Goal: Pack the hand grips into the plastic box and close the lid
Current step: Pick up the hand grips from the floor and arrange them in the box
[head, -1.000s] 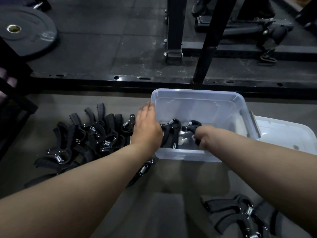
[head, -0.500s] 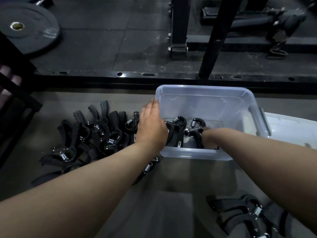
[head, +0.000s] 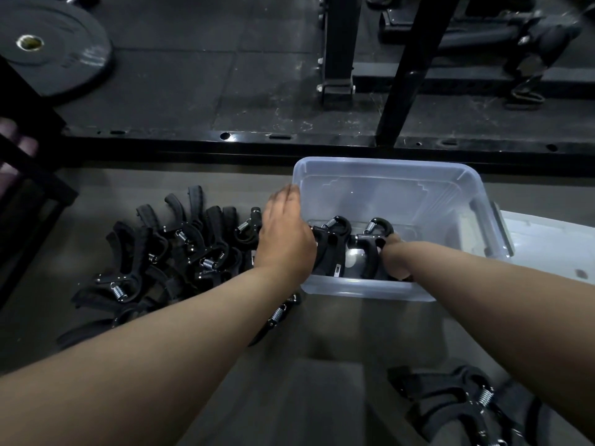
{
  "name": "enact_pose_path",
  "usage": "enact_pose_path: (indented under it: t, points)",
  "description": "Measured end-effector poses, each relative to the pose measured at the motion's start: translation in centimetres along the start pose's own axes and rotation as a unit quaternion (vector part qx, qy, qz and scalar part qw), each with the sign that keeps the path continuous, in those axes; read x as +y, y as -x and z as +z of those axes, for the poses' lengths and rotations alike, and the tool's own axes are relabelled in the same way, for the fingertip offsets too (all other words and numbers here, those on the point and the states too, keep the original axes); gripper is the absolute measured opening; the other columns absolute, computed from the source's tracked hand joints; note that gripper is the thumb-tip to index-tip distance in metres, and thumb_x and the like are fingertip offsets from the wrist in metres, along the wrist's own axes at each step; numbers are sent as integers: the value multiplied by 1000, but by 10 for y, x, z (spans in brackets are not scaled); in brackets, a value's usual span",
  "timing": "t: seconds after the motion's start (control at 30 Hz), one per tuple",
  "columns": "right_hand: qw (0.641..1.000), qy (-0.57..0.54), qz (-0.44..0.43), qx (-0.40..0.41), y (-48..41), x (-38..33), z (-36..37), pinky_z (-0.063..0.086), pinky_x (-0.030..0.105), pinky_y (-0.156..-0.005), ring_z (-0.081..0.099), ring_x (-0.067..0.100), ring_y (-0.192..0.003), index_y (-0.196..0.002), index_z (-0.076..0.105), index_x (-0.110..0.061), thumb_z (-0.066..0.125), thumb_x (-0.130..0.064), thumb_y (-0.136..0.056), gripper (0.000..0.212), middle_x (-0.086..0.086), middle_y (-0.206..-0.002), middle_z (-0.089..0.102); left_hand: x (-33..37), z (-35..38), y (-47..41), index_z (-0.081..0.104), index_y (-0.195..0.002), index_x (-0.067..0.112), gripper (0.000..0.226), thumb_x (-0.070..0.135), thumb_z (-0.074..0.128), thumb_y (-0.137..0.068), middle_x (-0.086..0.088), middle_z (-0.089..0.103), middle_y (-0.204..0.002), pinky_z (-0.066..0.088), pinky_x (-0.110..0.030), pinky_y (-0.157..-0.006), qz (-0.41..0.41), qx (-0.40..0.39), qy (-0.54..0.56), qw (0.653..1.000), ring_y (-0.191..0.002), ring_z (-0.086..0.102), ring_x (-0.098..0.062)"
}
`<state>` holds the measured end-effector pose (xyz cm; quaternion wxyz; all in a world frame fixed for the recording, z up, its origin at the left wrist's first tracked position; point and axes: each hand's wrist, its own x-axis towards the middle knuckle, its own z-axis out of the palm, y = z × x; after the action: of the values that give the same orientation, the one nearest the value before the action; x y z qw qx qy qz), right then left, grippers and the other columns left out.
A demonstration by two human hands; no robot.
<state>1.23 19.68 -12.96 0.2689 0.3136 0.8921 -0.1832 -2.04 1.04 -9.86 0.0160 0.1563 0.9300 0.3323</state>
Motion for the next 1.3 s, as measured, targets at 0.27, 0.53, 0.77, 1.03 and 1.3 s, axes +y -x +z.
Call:
enact_pose_path:
  t: [0.27, 0.53, 0.77, 1.03, 1.3]
  points:
    - [987, -134, 73, -49, -35, 31, 23, 14, 34, -117, 28, 30, -141, -140, 39, 5, 17, -41, -104, 63, 17, -153, 32, 0, -2, 1, 22, -153, 9, 60, 4, 32, -95, -4, 22, -159, 15, -38, -121, -6, -6, 5, 1000, -147, 13, -22]
    - [987, -152, 25, 42, -2, -14, -5, 40, 40, -99, 47, 41, -123, -140, 34, -4, 44, -28, -98, 50, 23, -138, 41, -3, -8, -1, 21, -154, 12, 57, 7, 28, -97, -2, 21, -160, 8, -29, -120, -18, -27, 42, 999, -148, 10, -18]
    - [913, -186, -350, 98, 57, -106, -2, 7, 27, -116, 5, 19, -149, -153, 21, -10, 37, -26, -102, 55, 9, -162, 6, -30, -25, 9, 22, -154, 12, 54, 23, 27, -102, -4, 18, -163, 5, -27, -122, -20, -61, 72, 995, -150, 11, -14]
    - [919, -129, -348, 134, 62, -122, 24, 11, 33, -117, -3, 29, -149, -152, 21, -8, 47, -23, -98, 62, 8, -159, -23, -115, -49, 11, 45, -141, 11, 53, 16, 45, -88, -9, 30, -156, 17, -35, -118, -210, -82, -87, 970, -145, 21, -27]
    - [914, -126, -359, 142, 62, -114, 24, 4, 21, -108, -8, 18, -149, -154, 17, -13, 42, -30, -99, 62, -2, -158, -26, -142, -41, 6, 11, -156, 21, 77, 47, 50, -95, -8, 2, -164, 12, -47, -120, -246, -211, -221, 920, -150, 8, -31]
